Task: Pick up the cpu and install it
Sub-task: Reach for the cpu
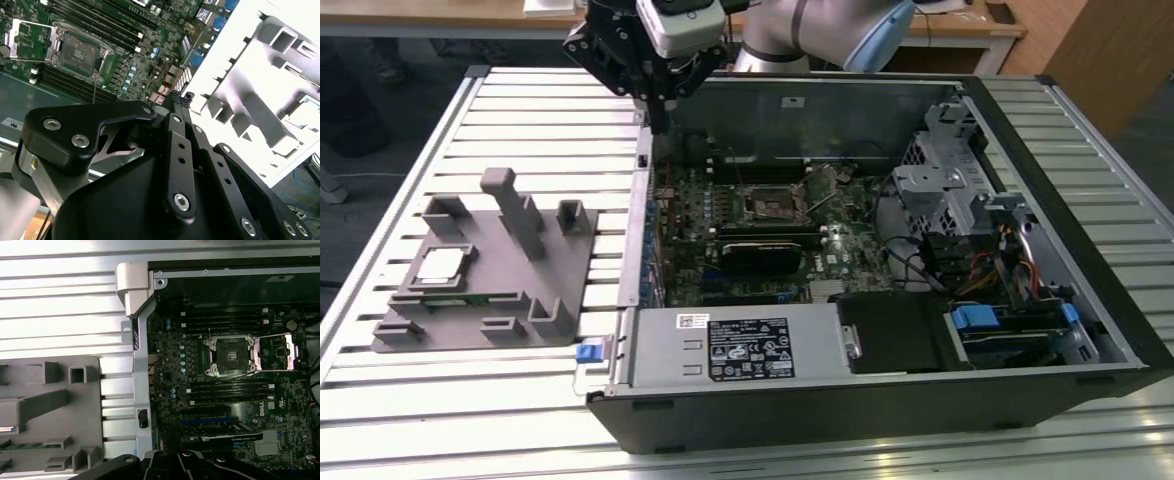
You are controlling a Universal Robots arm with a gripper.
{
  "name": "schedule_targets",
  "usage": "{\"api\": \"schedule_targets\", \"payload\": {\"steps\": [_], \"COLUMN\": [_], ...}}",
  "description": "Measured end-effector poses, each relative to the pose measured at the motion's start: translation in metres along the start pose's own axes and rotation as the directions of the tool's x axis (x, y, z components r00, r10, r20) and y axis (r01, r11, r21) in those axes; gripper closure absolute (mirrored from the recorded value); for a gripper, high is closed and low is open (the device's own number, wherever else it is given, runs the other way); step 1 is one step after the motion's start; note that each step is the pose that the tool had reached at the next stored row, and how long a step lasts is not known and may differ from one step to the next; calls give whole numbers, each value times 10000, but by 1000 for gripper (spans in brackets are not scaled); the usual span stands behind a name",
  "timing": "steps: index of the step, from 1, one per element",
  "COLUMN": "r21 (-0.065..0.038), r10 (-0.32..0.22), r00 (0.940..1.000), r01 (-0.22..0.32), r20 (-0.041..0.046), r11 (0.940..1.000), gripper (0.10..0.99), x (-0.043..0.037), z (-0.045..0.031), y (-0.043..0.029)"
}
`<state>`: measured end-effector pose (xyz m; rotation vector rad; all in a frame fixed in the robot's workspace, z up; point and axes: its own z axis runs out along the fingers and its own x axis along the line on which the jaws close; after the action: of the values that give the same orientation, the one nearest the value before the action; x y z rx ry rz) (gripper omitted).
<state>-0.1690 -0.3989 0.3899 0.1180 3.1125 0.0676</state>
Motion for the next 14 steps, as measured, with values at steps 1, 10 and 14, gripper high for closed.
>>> {"api": "schedule_targets", "payload": {"steps": [1,10,14], "r21": [0,0,0], "r10": [0,0,0], "r00": [10000,10000,10000], "r01": [0,0,0], "r20": [0,-1,-1], "r11": [10000,10000,10000], "gripper": [980,980,980], "x": [5,50,71], "z": [1,6,9], "y": [0,-4,-6]}}
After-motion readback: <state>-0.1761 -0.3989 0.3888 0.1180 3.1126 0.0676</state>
